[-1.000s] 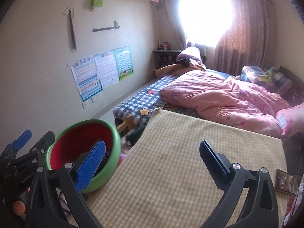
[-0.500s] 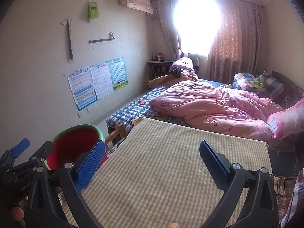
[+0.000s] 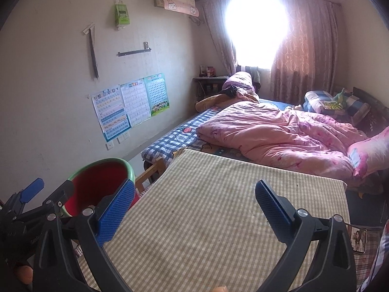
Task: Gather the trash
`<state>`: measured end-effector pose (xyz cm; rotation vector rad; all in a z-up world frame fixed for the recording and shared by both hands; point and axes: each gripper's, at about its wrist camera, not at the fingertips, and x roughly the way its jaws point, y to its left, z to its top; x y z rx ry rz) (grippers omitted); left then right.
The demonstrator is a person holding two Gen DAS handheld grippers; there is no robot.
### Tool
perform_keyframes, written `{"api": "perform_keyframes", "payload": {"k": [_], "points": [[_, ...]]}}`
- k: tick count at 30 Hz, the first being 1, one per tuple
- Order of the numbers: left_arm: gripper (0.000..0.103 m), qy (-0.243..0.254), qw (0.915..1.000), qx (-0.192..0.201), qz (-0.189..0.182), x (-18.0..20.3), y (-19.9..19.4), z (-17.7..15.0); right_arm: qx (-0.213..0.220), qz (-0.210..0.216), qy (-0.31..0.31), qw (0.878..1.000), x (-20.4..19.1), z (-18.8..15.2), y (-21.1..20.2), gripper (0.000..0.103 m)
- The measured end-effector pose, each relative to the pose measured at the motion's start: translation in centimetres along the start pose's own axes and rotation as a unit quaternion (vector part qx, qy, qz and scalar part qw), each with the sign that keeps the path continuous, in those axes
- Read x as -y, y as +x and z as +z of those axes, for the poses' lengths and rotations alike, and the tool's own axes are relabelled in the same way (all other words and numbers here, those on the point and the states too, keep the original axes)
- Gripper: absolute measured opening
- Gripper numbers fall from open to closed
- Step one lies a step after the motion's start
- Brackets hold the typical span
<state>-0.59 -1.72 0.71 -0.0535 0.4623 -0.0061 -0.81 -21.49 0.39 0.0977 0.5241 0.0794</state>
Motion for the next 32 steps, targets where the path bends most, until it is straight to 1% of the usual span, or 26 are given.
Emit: {"api": "perform_keyframes", "payload": {"k": [10,20,23,25,27,29,30,32], "points": [[0.098,0.006,0.9999,-0.006,-0.007,0.8,0.2,0.0,-0.009,0.000,0.005,1.000,0.5,-0.4,0.1,0.096],[0.098,0.003,0.9999,-0.008,-0.009,0.6,0.3,-0.1,-0.016,0.002,0.008,1.000,0.6,-0.5,0.6,0.096],[0.098,0.012,0.9998,-0.008,-0.013,0.7,0.4,-0.2,-0.030,0.001,0.021,0.999,1.2,-1.2,1.3,0.096],[0.098,0.013,0.9997,-0.013,-0.017,0.6,0.6,-0.5,-0.047,-0.015,0.034,0.998,2.5,-2.5,2.1,0.096],[0.098,0.009,0.9995,-0.024,-0.016,0.2,1.0,-0.8,-0.069,-0.046,0.049,0.995,4.4,-4.4,3.0,0.096],[0.098,0.001,0.9989,-0.043,-0.017,-0.6,1.6,-1.1,-0.099,-0.085,0.072,0.989,7.2,-7.0,3.7,0.096],[0.098,-0.002,0.9988,-0.047,-0.015,-1.0,1.7,-1.2,-0.119,-0.114,0.087,0.983,9.3,-8.7,3.9,0.096],[0.098,-0.008,0.9985,-0.055,-0.006,-1.9,2.1,-1.6,-0.140,-0.151,0.103,0.973,11.9,-10.9,3.8,0.096]]}}
